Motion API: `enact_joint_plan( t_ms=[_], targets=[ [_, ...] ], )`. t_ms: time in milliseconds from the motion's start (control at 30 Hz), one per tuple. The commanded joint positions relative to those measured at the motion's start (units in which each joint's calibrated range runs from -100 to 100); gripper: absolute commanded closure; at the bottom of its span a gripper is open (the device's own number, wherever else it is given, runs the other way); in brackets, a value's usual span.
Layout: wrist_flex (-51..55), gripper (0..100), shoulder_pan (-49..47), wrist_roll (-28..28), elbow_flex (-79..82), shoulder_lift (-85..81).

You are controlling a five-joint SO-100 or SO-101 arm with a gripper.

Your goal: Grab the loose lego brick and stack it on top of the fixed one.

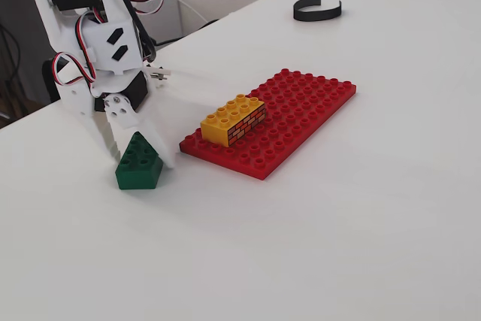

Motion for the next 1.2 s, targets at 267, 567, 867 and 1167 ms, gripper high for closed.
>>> enact_joint_plan(
  t_ms=[267,567,867,1167],
  targets=[
    [7.39,94,-0.59,-1.65,-2.14,-2.77],
    [27.86,94,-10.61,-16.18,-10.37,-25.04],
    [29.16,94,-29.67,-28.31,-10.64,-38.84],
    [19.45,94,-30.27,-33.12,-10.01,-23.60]
  ],
)
